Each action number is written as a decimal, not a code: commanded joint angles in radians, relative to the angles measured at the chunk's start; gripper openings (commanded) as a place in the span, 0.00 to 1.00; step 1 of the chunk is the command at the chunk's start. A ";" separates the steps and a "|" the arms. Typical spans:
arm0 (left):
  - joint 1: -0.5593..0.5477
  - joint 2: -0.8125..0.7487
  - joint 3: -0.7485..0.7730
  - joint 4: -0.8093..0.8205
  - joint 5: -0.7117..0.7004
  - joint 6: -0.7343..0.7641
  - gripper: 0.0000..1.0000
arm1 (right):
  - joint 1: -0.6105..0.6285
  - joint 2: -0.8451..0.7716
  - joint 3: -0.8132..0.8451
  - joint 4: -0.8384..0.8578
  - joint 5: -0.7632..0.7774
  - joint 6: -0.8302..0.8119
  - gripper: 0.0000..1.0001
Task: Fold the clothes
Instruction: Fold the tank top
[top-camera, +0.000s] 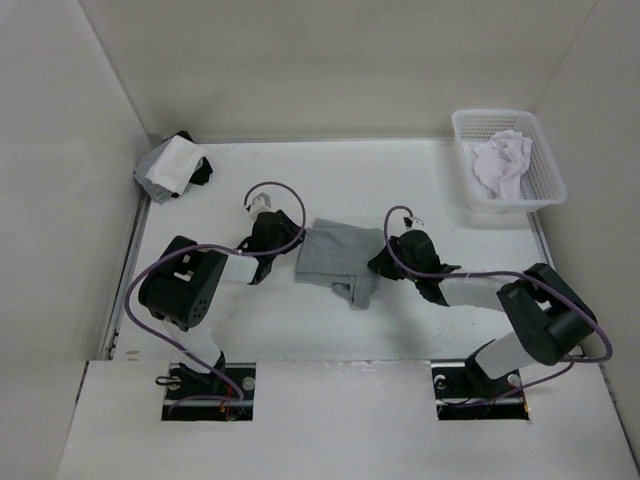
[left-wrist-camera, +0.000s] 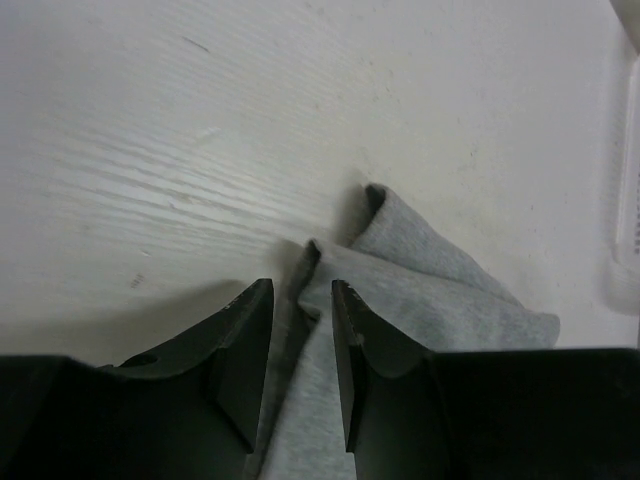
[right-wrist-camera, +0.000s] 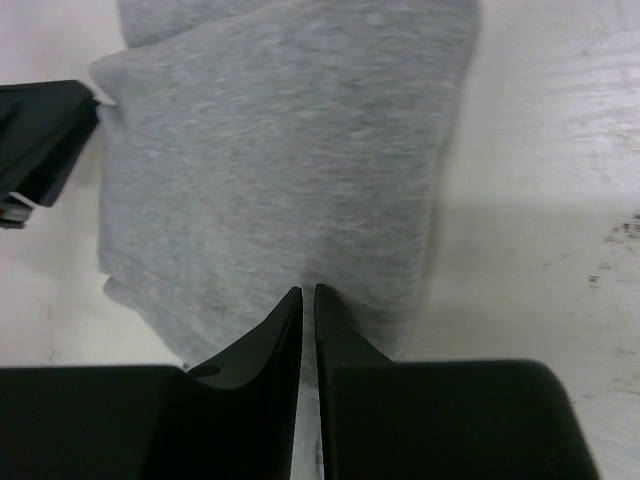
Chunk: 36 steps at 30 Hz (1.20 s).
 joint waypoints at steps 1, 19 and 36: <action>0.029 -0.056 -0.018 0.031 -0.027 0.005 0.30 | -0.032 0.013 0.021 0.090 -0.010 0.048 0.14; -0.019 -0.489 -0.196 -0.231 -0.065 0.150 0.42 | -0.118 -0.657 -0.166 -0.062 0.166 -0.063 0.60; 0.032 -0.500 -0.177 -0.317 0.030 0.160 0.46 | -0.249 -0.643 -0.346 0.065 0.263 -0.029 0.66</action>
